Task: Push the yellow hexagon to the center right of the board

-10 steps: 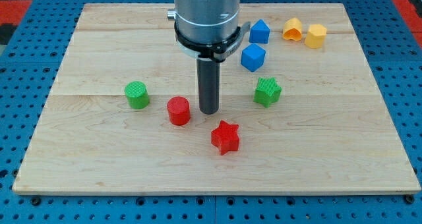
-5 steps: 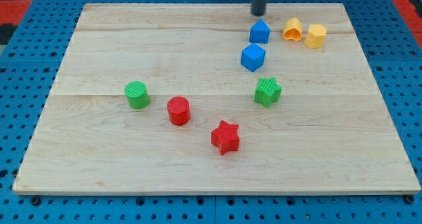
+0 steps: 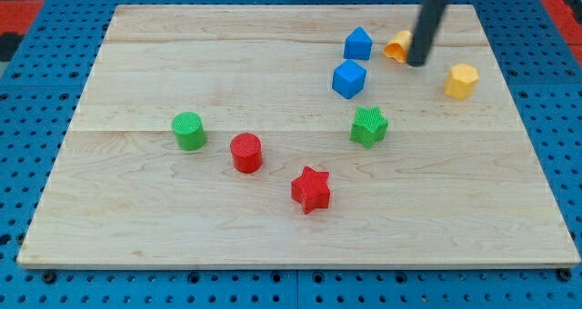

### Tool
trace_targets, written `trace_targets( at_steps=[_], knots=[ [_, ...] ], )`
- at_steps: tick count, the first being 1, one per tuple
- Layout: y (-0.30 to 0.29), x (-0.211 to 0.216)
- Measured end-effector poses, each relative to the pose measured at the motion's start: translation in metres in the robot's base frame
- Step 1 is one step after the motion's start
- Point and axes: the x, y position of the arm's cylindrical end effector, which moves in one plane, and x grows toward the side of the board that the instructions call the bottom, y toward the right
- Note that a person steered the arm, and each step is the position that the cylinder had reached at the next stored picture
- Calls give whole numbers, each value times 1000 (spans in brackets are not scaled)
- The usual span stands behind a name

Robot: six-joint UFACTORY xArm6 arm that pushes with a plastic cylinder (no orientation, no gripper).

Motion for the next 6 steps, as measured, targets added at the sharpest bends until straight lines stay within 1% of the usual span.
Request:
trace_targets(
  at_steps=[1,2,3,4,5,6],
  knots=[
    [-25,-30],
    [-9,-21],
    [33,-23],
    [37,-64],
    [-43,-98],
    [-76,-105]
  ],
)
